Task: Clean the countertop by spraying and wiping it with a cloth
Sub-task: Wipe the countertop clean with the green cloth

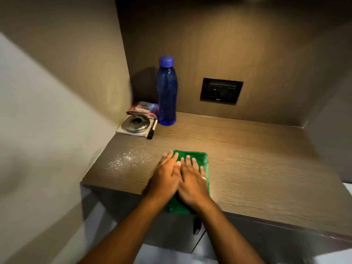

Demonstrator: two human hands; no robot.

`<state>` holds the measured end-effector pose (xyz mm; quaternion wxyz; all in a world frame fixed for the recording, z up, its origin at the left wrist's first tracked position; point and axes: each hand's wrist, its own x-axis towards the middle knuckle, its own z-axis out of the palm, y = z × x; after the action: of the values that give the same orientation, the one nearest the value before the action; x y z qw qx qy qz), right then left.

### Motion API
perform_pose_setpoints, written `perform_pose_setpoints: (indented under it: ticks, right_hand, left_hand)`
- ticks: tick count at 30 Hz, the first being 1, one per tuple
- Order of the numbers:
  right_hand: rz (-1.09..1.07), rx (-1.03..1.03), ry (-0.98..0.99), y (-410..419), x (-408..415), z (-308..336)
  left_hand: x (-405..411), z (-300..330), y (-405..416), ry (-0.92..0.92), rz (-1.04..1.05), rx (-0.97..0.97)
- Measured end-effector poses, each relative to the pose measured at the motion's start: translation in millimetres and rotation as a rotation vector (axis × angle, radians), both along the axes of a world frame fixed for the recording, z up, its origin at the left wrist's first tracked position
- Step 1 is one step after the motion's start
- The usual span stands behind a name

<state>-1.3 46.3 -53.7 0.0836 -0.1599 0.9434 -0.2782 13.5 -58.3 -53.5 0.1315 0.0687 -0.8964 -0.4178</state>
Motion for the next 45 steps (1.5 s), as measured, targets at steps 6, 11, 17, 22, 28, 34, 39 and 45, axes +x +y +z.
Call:
perform_pose_setpoints:
  ticks: [6,11,17,22,28,34,39,45]
  right_hand:
    - [-0.405,-0.492,-0.051,66,-24,23]
    - [-0.482,0.020,0.094,153,-45,10]
    - [-0.380,0.343,0.150,159,-47,-15]
    - [-0.364,0.359,0.191,159,-47,-17]
    - [-0.384,0.363,0.197,153,-44,-14]
    - [-0.385,0.376,0.219,157,-49,-18]
    - [-0.365,0.384,0.237,160,-48,-22]
    - [-0.375,0.377,0.229,158,-47,-20]
  left_hand:
    - [0,21,-7,-0.067,0.000,-0.039]
    - [-16,3,55,-0.287,-0.123,-0.487]
    - [-3,-18,13,-0.260,-0.136,-0.660]
    - [24,-24,-95,-0.309,0.141,-0.665]
    - [-12,-15,-159,-0.411,0.260,-0.650]
    - [-47,-10,-120,-0.401,0.205,-0.615]
    - [-18,-24,-112,-0.271,-0.081,-0.671]
    - [-42,-10,-151,-0.381,0.147,-0.660]
